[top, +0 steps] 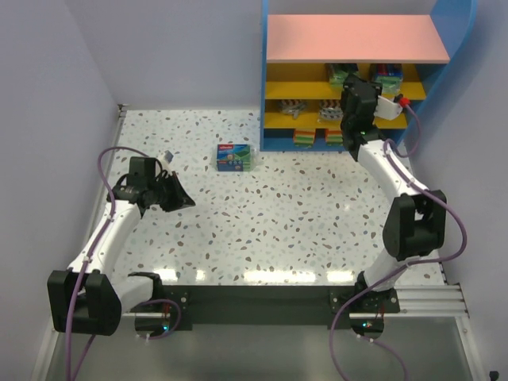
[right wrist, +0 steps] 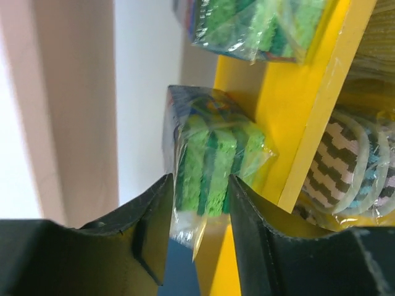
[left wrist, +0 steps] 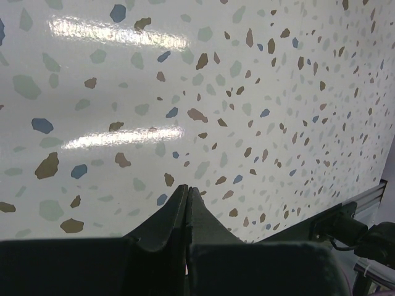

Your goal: Place and organize the cleaning sponges onto the shelf

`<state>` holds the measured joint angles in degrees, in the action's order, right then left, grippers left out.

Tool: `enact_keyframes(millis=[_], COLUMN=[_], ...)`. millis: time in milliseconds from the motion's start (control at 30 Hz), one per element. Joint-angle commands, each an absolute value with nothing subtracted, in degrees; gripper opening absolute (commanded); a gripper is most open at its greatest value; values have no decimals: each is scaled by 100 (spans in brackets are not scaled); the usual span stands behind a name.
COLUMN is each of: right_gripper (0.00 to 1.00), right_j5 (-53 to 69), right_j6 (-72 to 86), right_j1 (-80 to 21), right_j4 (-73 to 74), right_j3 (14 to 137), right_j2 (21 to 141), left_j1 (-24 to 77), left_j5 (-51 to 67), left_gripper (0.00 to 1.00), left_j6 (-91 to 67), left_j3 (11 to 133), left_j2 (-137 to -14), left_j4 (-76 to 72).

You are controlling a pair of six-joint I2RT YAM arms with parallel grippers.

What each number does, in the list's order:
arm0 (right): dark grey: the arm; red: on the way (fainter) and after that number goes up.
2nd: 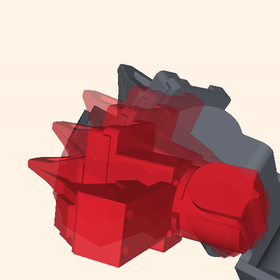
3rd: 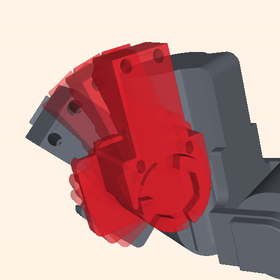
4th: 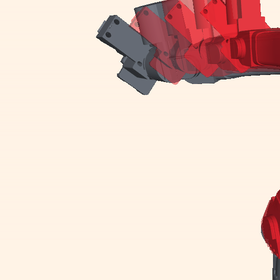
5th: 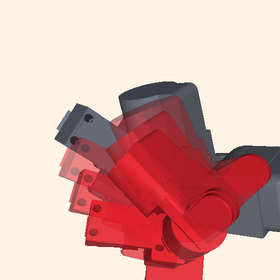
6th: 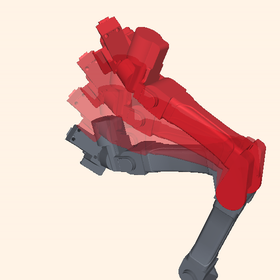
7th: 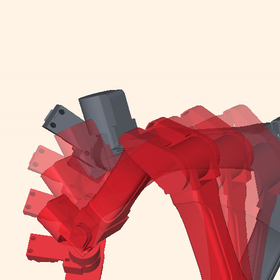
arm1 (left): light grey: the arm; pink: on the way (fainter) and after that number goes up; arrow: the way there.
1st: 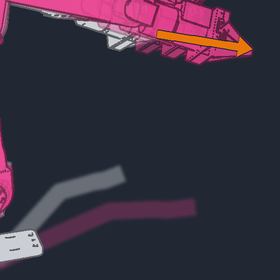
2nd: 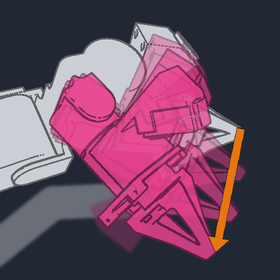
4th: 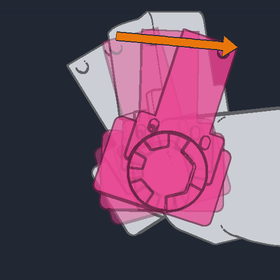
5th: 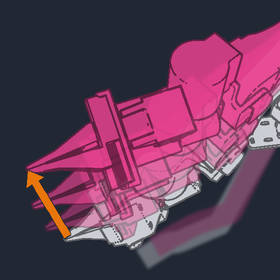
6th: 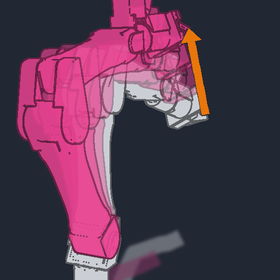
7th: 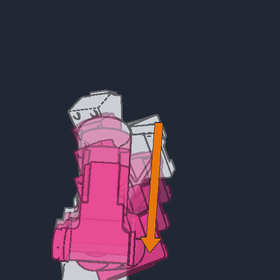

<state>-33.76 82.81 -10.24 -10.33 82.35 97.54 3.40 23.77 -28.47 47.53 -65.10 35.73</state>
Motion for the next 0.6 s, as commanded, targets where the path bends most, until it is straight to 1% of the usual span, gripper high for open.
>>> enact_keyframes(millis=[0,33,167,233,300,333,400,433,467,533,567], right_gripper=[45,47,49,54,57,60,62,63,62,60,58], right_j5=[-3096,-2998,-2445,-2216,-1777,-1662,-1179,-1065,-602,-73,25], right_j6=[7868,7823,7507,7226,6867,6708,6331,6137,5961,5468,5301], right_j1=[-993,-967,-923,-923,-914,-923,-932,-923,-932,-940,-958], right_j4=[-2081,-2231,-2793,-2804,-2777,-2760,-2331,-2138,-1570,-891,-200], right_j3=[7859,7657,7050,6647,6391,6190,6100,6100,6143,6353,6398], right_j2=[9168,9010,8456,8175,7780,7665,7341,7226,7146,7049,7031], left_j1=[299,299,299,299,299,299,299,299,299,299,299], left_j5=[2391,2391,2399,2382,2408,2400,2356,2347,2312,2241,2206], left_gripper=[0,0,0,0,1,4,11,21,25,30,31], left_j6=[-2883,-2883,-2874,-2892,-2909,-2909,-2927,-2944,-2970,-3075,-3137], left_j3=[4913,4922,4922,4948,5071,5158,5518,5659,5930,6212,6484], left_j2=[-6478,-6486,-6469,-6478,-6556,-6635,-6933,-7065,-7319,-7619,-7968], left_j4=[3507,3507,3498,3428,3297,3270,3199,3077,2989,2683,2559])
